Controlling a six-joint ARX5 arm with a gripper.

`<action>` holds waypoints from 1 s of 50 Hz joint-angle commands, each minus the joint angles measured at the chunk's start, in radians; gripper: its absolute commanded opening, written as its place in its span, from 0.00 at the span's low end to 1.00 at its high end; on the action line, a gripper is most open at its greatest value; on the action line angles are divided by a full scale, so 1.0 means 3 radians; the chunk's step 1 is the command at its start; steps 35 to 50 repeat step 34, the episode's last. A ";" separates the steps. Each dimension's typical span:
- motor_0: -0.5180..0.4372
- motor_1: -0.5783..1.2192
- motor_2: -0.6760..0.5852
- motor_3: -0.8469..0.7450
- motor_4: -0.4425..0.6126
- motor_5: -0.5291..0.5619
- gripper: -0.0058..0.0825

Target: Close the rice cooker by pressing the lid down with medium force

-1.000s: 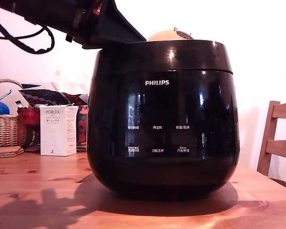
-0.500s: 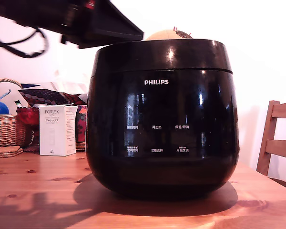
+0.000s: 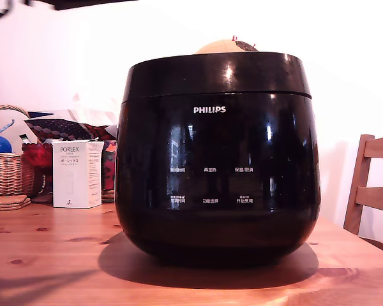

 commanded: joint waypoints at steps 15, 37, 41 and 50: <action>0.0791 -0.0394 -0.0028 -0.0181 -0.0383 0.0116 0.04; 0.1447 -0.0670 -0.0028 -0.0215 -0.0520 0.0113 0.04; 0.1447 -0.0670 -0.0028 -0.0215 -0.0520 0.0113 0.04; 0.1447 -0.0670 -0.0028 -0.0215 -0.0520 0.0113 0.04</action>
